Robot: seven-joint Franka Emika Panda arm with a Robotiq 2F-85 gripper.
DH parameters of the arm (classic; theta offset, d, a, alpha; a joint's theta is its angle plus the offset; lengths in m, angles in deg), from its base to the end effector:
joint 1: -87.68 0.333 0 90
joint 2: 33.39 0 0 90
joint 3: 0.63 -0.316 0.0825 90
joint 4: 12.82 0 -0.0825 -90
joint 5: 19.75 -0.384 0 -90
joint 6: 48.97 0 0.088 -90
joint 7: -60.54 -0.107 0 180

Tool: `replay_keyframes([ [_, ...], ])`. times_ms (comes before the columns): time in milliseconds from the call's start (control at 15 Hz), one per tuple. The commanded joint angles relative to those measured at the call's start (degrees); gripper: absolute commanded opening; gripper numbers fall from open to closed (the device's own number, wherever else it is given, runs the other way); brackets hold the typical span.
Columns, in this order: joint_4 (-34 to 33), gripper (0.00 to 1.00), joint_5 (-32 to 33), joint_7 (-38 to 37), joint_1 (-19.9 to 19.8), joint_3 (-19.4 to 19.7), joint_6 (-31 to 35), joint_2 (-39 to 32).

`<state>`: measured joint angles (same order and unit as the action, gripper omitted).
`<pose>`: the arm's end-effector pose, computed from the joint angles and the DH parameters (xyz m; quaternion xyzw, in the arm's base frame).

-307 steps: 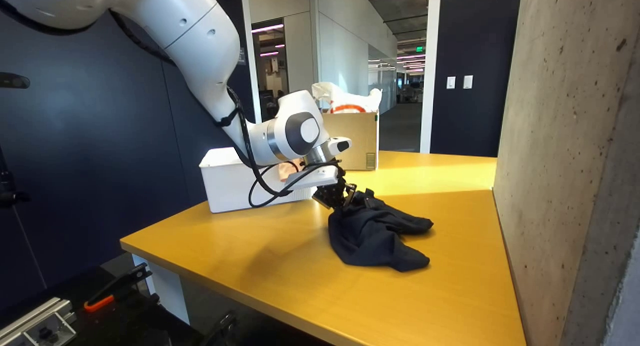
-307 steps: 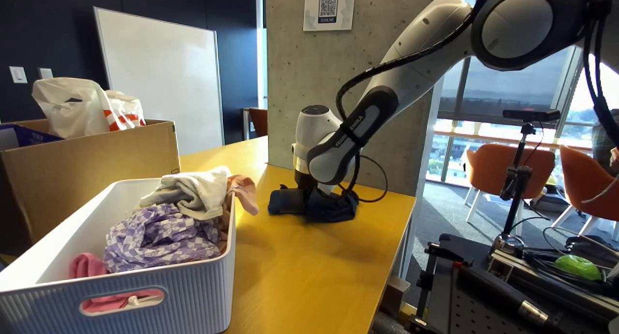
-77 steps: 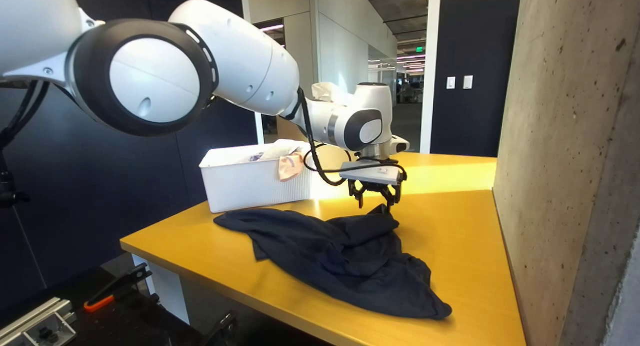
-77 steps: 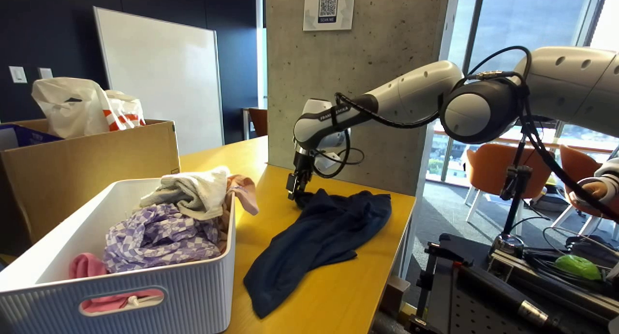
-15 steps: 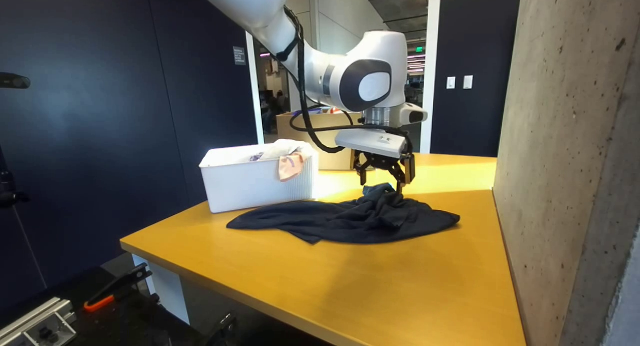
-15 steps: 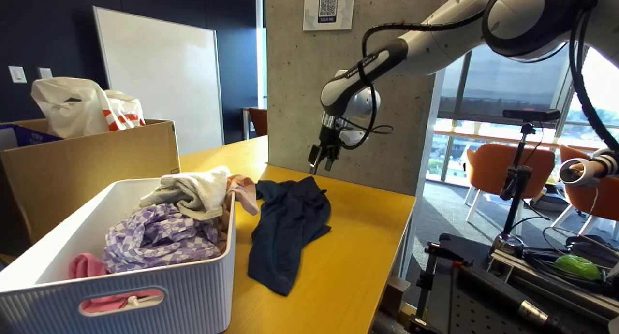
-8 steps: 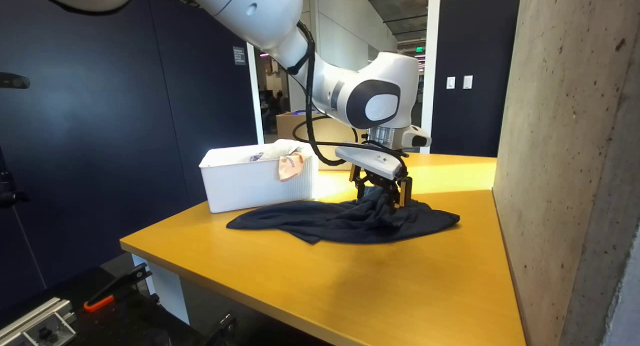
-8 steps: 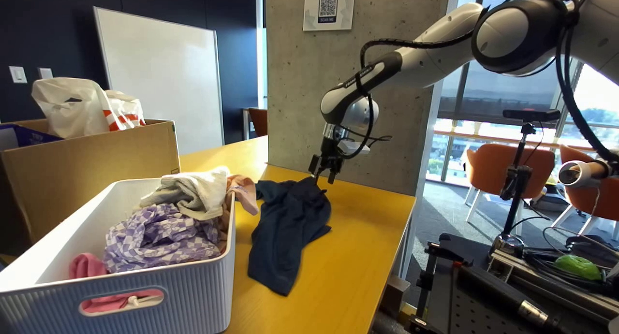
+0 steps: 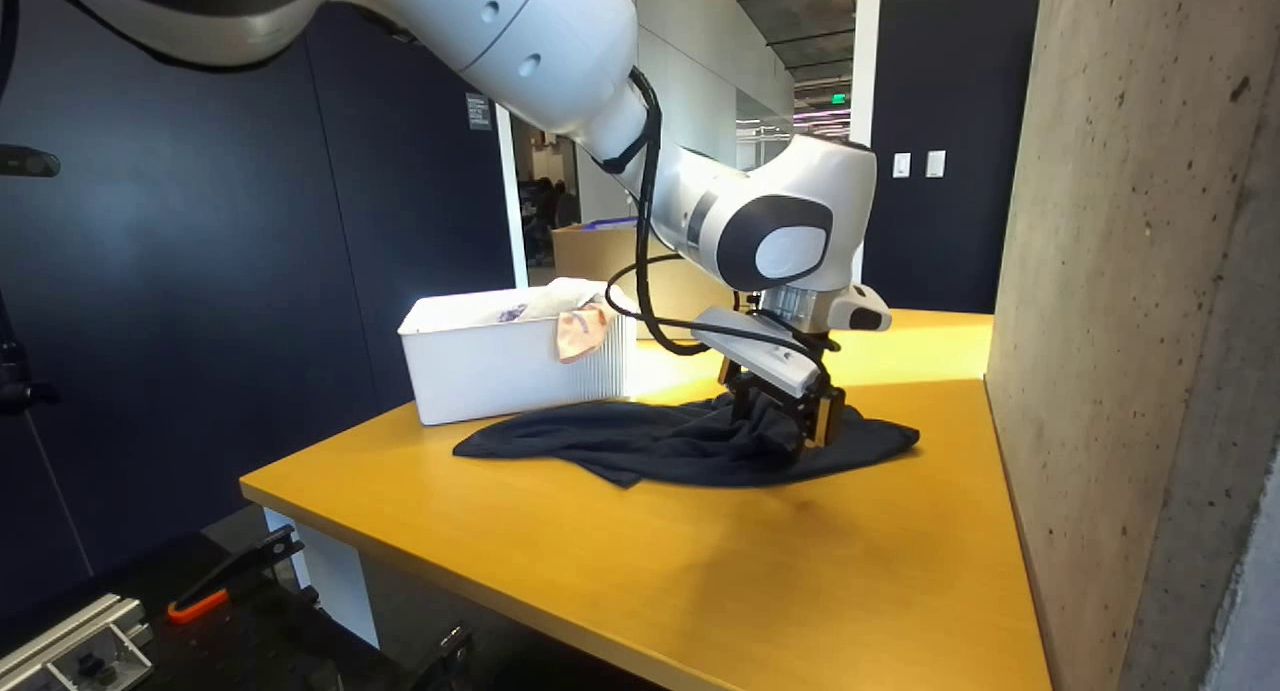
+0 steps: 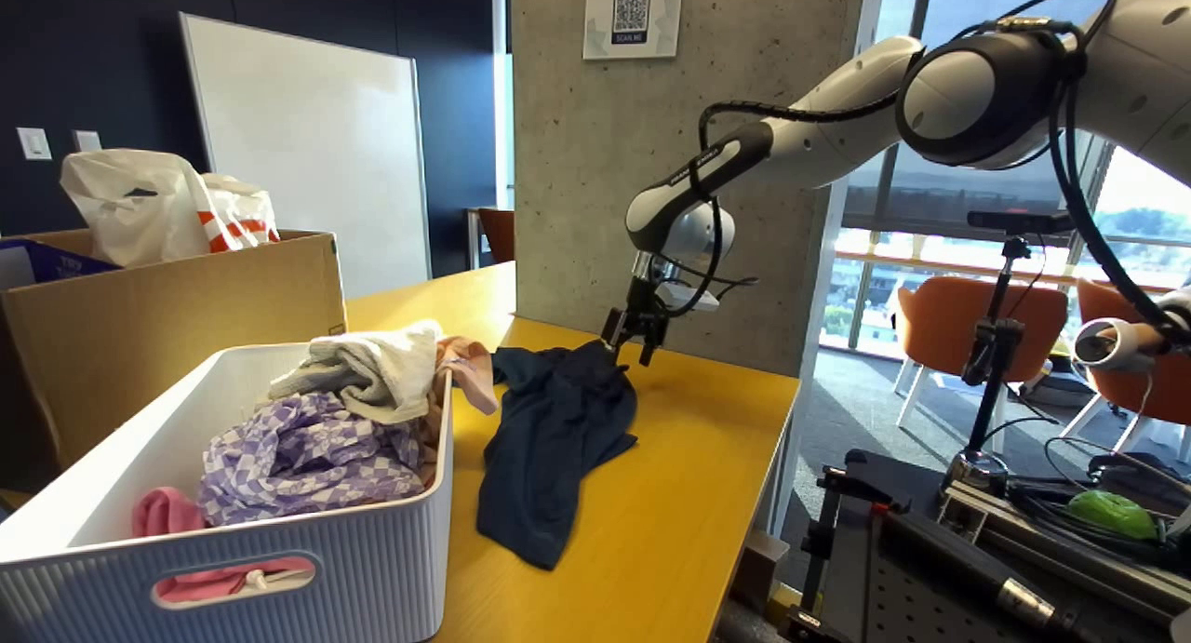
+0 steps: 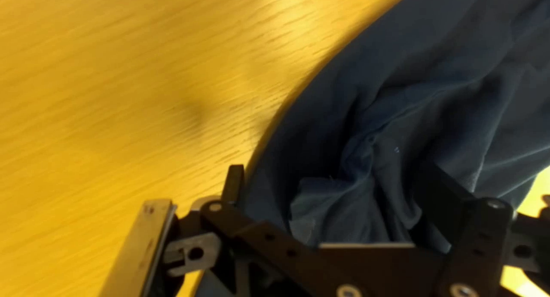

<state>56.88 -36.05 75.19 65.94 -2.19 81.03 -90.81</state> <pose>0.7145 -0.2611 0.1664 -0.9819 0.1424 -0.0601 0.1091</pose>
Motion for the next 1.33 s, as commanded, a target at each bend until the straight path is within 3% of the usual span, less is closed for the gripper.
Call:
replay_keyframes([
  [0,-6.64,1.0,-1.19,-1.41,-0.72,-1.66,-2.13,-3.81],
  [600,-14.11,1.0,-0.84,-2.71,-0.68,-3.02,-5.12,-9.15],
  [667,-13.99,0.81,-0.85,-2.64,-0.74,-3.03,-4.88,-9.12],
  [1267,-12.2,0.13,-0.95,-2.14,-0.75,-2.96,-3.87,-8.23],
])
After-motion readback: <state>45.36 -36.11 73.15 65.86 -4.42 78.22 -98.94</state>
